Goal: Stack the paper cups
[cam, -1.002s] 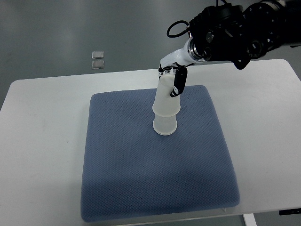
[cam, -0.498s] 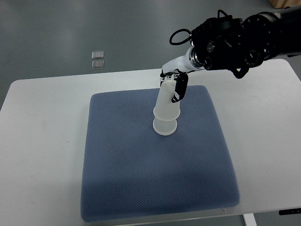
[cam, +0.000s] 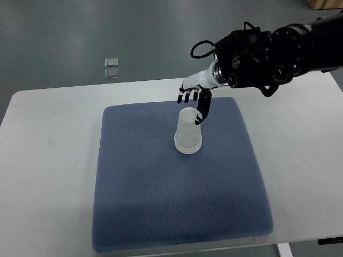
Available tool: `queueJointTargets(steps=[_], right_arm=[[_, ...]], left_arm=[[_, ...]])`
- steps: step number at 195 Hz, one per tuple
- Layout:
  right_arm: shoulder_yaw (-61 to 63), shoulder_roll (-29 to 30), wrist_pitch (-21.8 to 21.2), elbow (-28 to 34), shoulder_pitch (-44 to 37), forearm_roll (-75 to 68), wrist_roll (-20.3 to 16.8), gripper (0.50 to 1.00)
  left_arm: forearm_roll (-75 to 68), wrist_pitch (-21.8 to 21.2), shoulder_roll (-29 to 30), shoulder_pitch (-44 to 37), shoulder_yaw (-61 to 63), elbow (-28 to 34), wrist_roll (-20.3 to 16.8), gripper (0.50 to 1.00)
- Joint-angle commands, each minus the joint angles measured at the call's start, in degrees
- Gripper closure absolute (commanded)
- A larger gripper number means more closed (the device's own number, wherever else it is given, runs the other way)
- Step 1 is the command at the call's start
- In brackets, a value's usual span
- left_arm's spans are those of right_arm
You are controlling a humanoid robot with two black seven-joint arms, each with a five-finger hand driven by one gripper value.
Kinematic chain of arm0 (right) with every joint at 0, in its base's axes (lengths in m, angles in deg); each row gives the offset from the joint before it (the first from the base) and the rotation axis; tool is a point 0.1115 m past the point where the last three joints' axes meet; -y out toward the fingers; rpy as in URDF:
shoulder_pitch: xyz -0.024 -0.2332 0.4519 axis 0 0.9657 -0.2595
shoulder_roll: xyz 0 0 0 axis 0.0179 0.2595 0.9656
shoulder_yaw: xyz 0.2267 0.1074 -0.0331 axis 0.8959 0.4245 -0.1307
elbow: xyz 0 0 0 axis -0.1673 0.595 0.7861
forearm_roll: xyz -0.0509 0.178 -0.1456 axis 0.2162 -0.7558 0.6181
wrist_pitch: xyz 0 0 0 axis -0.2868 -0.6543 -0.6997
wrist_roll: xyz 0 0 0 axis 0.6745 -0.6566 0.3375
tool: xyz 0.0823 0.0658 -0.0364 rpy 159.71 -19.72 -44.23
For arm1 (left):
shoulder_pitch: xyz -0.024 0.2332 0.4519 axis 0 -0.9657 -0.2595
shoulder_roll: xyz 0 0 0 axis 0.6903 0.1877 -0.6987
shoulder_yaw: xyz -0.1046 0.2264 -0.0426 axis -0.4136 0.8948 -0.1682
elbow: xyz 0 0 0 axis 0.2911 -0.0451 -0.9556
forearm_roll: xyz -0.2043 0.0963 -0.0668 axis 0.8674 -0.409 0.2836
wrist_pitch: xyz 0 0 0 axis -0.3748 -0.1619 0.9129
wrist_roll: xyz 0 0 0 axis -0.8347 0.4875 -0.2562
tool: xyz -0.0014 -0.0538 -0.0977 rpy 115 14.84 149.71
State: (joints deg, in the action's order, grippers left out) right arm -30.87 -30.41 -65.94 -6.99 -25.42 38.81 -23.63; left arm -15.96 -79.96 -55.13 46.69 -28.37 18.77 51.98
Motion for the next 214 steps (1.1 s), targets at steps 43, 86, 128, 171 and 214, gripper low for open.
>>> queueJointTargets(steps=[43, 86, 128, 171, 214], right_arm=[[3.01, -8.42, -0.43, -0.61, -1.09, -0.44, 0.18, 0.605], [19.88, -21.52, 1.41, -5.88, 6.38, -11.34, 0.80, 0.605], [45.99, -26.44, 6.60, -11.77, 25.54, -21.80, 5.81, 0.605], [67.77, -22.31, 7.22, -19.33, 44.69, -23.47, 11.78, 0.605], [82.02, -14.14, 5.02, -23.99, 57.52, -23.38, 14.07, 0.595]], left_arm=[[0.00, 0.00, 0.00, 0.00, 0.09, 0.00, 0.05, 0.500], [0.00, 0.00, 0.00, 0.00, 0.18, -0.17, 0.05, 0.500], [0.00, 0.00, 0.00, 0.00, 0.18, -0.52, 0.05, 0.500], [0.00, -0.09, 0.00, 0.00, 0.18, -0.52, 0.05, 0.500], [0.00, -0.09, 0.00, 0.00, 0.18, -0.61, 0.05, 0.500]])
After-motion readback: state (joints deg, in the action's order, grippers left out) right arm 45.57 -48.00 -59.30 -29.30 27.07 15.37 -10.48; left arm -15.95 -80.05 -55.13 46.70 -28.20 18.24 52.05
